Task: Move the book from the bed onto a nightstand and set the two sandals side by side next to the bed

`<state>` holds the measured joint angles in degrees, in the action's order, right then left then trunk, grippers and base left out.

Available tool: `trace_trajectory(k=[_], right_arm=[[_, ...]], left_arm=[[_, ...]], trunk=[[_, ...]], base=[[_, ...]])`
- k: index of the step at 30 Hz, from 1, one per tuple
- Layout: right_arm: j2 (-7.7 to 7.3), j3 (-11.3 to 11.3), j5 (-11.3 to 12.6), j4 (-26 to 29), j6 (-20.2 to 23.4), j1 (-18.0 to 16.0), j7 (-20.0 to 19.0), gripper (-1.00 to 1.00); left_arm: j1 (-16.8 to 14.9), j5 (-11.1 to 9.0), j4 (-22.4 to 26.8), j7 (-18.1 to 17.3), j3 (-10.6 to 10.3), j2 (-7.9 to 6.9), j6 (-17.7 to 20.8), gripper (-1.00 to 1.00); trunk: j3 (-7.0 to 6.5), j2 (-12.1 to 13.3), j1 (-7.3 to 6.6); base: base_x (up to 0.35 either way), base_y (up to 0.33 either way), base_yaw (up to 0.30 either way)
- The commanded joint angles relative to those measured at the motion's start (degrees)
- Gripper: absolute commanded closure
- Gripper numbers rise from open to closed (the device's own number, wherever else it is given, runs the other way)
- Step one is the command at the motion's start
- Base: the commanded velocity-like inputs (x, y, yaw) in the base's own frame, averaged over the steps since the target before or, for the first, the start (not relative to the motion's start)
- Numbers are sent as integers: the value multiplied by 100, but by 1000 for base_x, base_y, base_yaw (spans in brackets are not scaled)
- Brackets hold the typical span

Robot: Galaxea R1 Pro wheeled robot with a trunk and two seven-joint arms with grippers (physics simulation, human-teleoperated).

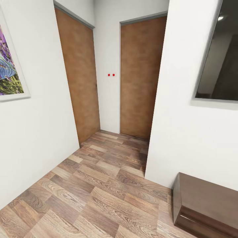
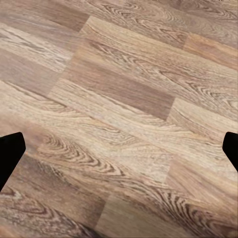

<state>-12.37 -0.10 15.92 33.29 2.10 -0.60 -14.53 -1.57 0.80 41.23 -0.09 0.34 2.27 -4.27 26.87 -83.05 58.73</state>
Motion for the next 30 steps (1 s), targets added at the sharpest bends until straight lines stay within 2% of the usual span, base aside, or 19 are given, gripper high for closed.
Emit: trace_trajectory(k=[1,14,24,30], right_arm=[[-2,-8,60,3,17,-2,-23,-100],[-2,-41,60,6,-85,-2,-14,-100],[-2,-48,60,11,-87,-2,6,-100],[-2,-46,60,11,-87,-2,19,-100]], left_arm=[[-2,5,-8,0,3,-5,-28,-100],[-2,-18,-31,0,-15,3,-50,-100],[-2,-52,-44,0,-1,3,-103,-100],[-2,-515,-504,-7,120,10,-877,-100]], trunk=[[6,-3,0],[6,-3,0],[6,-3,0],[14,-3,0]], base=[[0,0,0],[0,0,-10],[0,0,-228],[0,0,-280]])
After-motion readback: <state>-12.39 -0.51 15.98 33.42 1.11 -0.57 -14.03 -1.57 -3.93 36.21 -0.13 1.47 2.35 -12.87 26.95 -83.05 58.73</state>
